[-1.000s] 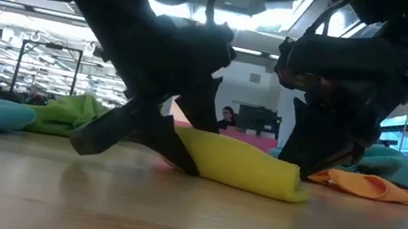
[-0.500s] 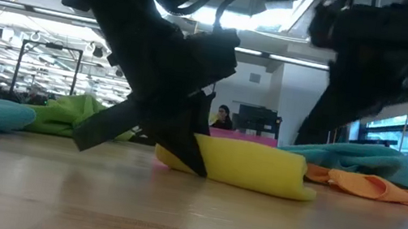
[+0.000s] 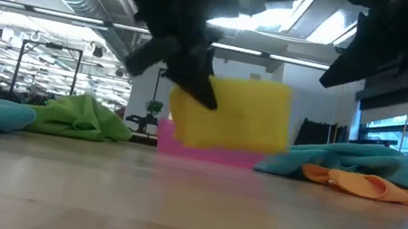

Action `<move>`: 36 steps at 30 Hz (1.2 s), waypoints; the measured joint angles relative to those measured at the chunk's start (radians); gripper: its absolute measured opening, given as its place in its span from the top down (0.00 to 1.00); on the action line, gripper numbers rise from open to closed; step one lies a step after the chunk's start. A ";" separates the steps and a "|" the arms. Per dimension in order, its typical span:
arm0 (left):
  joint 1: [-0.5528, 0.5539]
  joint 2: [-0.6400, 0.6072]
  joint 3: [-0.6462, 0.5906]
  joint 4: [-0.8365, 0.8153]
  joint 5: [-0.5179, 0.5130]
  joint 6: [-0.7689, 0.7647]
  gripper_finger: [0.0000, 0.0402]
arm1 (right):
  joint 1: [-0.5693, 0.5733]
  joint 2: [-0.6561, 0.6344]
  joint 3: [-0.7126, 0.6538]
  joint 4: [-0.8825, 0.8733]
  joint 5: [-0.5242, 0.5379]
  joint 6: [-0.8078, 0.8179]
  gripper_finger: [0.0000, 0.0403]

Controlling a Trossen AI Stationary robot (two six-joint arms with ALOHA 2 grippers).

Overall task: Roll microfiber towels into tight, uniform cylinder then place into a basket
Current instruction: Put the yellow microfiber cloth into the red bin

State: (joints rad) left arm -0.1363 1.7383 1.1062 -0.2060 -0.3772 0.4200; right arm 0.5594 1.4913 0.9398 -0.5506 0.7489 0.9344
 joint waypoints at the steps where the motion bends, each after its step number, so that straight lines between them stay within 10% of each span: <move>1: 0.023 -0.016 0.002 0.007 -0.007 0.012 0.99 | 0.000 0.000 0.000 -0.004 0.001 -0.003 0.98; 20: 0.570 -0.063 0.002 0.175 -0.029 0.400 0.99 | -0.067 -0.001 0.002 -0.008 0.081 -0.181 0.98; 36: 0.569 0.120 0.002 0.160 -0.057 0.427 0.99 | -0.086 -0.001 0.002 0.009 0.096 -0.206 0.98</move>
State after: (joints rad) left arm 0.4323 1.8586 1.1080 -0.0461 -0.4337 0.8468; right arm 0.4732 1.4901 0.9417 -0.5419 0.8453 0.7284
